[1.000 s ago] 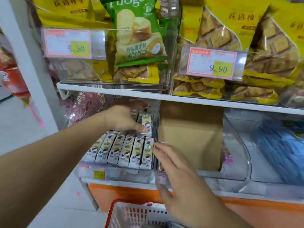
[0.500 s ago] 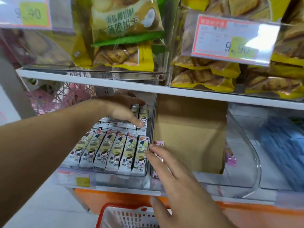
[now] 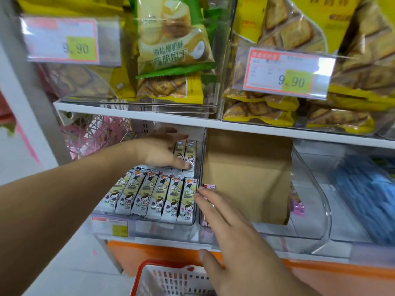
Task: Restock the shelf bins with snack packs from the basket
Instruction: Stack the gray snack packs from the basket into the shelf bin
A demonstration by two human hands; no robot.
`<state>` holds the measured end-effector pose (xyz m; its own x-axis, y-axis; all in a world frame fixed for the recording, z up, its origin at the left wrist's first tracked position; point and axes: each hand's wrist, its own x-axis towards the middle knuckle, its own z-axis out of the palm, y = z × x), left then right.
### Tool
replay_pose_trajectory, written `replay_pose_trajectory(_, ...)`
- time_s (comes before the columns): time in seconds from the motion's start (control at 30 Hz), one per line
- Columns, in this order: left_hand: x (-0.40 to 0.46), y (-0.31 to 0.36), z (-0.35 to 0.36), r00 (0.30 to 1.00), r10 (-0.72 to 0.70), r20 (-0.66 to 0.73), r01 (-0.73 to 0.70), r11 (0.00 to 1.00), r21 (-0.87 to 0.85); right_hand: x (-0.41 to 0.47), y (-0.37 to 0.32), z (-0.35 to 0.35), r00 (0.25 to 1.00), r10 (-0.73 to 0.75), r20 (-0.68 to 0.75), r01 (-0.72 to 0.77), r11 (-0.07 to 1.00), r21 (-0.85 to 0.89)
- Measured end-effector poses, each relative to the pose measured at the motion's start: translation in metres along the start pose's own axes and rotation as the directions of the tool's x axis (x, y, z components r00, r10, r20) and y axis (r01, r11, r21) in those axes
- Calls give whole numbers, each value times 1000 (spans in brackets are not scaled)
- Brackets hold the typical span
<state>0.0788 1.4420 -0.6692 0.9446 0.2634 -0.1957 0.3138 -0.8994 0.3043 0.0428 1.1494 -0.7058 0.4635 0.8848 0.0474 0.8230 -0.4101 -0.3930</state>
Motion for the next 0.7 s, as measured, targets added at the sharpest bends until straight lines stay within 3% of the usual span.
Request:
replay_pose_trajectory(0.13, -41, 4, 8, 984, 15, -178, -60, 966, -250, -7, 0, -3, 1000, -9, -2, 9, 999, 34)
replay_pose_trajectory(0.33, -148, 24, 55, 887, 76, -456, -256, 902, -348, -31, -6, 6, 998, -59, -29, 60, 998, 5)
replay_pose_trajectory(0.4, -188, 34, 86, 871, 53, -489, -279, 872, -402, -44, -12, 16, 996, -88, -19, 88, 996, -9)
replay_pose_trajectory(0.5, -229, 33, 150, 908, -56, -415, -175, 849, -498, -68, -16, 39, 996, -75, 41, 77, 997, -28)
replay_pose_trajectory(0.63, -263, 14, 236, 982, -102, -161, 41, 938, -345, -100, -4, 94, 955, 64, 291, -59, 998, -26)
replay_pose_trajectory(0.7, -274, 2, 268, 982, -184, -26, 171, 948, -269, -114, 5, 125, 910, 112, 400, -96, 994, -61)
